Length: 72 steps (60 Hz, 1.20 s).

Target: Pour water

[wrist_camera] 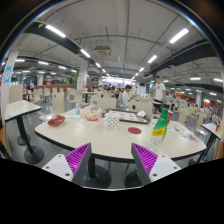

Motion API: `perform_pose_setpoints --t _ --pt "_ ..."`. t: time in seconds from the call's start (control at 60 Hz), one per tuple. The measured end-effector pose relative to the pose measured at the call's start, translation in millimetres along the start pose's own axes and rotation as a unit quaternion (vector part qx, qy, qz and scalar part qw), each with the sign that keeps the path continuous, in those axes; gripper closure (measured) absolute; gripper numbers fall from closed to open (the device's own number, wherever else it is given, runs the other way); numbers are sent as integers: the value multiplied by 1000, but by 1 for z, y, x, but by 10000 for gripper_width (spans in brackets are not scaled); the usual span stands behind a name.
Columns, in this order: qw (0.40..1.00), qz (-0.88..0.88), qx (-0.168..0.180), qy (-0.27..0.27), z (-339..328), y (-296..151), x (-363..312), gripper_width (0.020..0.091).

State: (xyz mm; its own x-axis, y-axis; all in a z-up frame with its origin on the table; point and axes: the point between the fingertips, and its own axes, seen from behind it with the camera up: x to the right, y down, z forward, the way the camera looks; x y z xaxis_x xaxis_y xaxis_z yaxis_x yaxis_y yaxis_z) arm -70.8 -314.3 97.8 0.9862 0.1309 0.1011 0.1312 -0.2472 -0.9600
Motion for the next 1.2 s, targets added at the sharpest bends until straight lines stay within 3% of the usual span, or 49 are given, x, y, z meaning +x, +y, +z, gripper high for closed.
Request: perform_pose_setpoints --t 0.267,0.5,0.783,0.817,0.85,1.05,1.117,1.2 --pt "999 13 7 33 8 11 54 291" --pt "994 33 65 87 40 6 153 295" --pt "991 48 66 106 141 -4 216 301" --pt "991 49 67 106 152 -7 219 345" --pt "991 51 65 109 163 -7 223 605" --pt "986 55 90 125 179 -13 229 650" --pt "987 49 88 128 180 -14 229 700" --pt "989 20 74 127 181 -16 222 700"
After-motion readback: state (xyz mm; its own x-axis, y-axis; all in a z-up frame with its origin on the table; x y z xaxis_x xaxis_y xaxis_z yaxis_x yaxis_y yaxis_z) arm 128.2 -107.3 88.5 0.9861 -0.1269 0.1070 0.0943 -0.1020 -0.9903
